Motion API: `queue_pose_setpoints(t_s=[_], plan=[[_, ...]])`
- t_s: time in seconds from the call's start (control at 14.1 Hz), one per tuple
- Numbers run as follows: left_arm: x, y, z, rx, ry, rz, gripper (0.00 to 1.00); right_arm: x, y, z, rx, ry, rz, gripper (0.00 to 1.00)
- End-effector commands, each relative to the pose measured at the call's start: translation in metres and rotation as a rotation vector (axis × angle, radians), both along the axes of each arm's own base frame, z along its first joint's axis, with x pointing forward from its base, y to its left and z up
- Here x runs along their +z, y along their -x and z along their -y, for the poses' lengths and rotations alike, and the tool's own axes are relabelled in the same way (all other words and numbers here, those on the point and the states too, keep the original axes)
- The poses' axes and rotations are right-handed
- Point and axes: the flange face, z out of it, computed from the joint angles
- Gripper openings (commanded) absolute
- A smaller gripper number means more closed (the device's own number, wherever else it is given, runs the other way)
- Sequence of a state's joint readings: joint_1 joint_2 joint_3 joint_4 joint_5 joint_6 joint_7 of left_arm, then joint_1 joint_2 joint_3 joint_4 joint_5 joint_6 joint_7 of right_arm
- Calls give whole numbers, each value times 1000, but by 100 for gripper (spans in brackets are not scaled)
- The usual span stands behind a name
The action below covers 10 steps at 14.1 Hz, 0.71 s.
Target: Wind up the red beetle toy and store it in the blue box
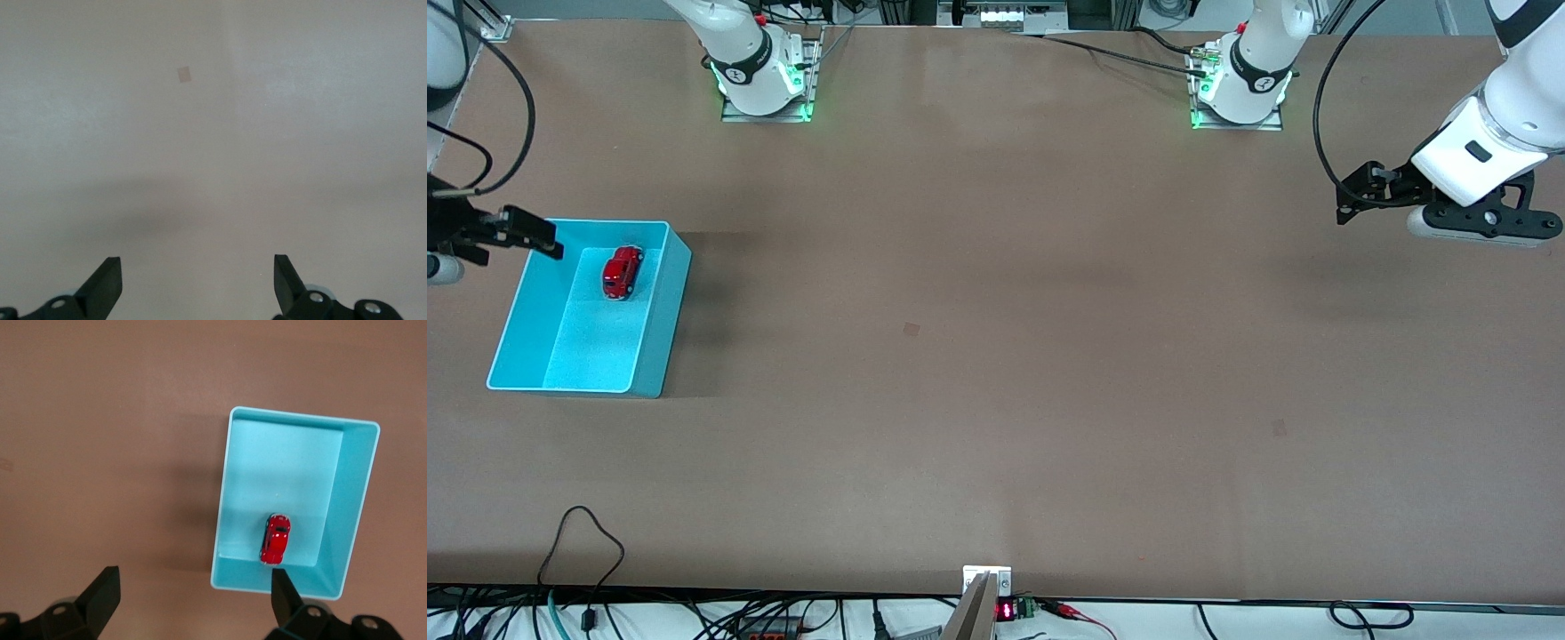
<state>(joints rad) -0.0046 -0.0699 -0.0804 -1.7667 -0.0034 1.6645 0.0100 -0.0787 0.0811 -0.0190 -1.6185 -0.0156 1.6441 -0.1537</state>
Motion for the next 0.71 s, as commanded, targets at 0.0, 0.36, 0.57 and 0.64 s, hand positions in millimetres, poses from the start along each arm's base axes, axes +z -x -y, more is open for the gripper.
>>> queue_pose_setpoints(t_s=[0.0, 0.36, 0.57, 0.64], plan=[[3, -1, 0, 1, 10, -7, 100, 12, 3, 0, -49, -1, -3, 100], [3, -1, -1, 3, 11, -7, 100, 19, 6, -1, -49, -2, 9, 100], [3, -1, -1, 4, 11, -7, 100, 19, 6, 1, -55, -2, 9, 100], [3, -1, -1, 4, 11, -7, 100, 19, 6, 2, -57, -2, 10, 100]])
